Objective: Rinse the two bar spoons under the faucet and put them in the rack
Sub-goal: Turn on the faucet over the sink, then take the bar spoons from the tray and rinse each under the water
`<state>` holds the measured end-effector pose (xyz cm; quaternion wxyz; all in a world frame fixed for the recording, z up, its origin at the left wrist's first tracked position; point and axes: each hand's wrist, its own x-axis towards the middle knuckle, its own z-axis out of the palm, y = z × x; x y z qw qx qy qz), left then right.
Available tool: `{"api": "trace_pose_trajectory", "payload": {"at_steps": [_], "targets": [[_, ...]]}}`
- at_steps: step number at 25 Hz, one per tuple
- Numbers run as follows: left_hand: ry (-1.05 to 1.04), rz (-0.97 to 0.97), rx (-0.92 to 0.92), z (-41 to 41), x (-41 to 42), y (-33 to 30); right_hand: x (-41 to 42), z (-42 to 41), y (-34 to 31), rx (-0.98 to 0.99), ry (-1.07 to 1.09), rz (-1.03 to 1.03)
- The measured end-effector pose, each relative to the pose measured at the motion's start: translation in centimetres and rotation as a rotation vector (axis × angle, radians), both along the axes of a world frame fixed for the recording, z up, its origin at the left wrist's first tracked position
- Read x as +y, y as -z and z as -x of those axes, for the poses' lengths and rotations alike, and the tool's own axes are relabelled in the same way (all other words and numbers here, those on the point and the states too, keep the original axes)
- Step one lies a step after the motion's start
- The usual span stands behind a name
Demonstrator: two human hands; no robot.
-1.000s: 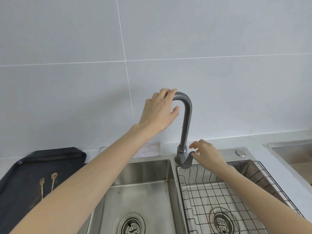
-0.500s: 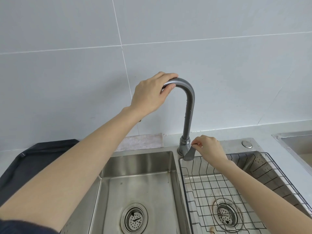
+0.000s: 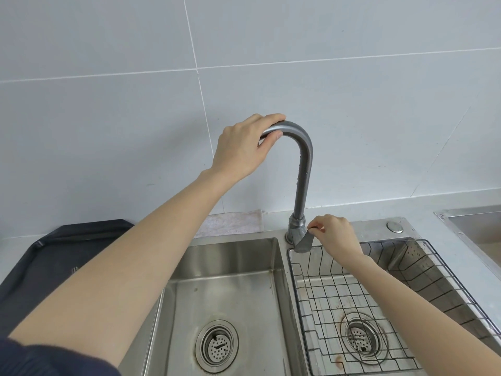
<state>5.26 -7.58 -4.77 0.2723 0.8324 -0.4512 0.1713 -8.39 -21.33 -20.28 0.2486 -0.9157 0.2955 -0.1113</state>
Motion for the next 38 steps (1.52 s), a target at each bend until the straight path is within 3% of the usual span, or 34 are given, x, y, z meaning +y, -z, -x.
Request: {"api": "trace_pose_trajectory", "payload": {"at_steps": [17,29,38], "targets": [[0.001,0.023,-0.001,0.3,0.2,0.3,0.8,0.9,0.5,0.016,0.023,0.002],[0.143,-0.111,0.087,0.6,2.2,-0.3,2.8,2.5,-0.5,0.113,-0.061,0.023],[-0.063,-0.256,0.138,2.0,11.2,1.9,8.0,3.6,-2.0,0.192,-0.232,0.161]]}}
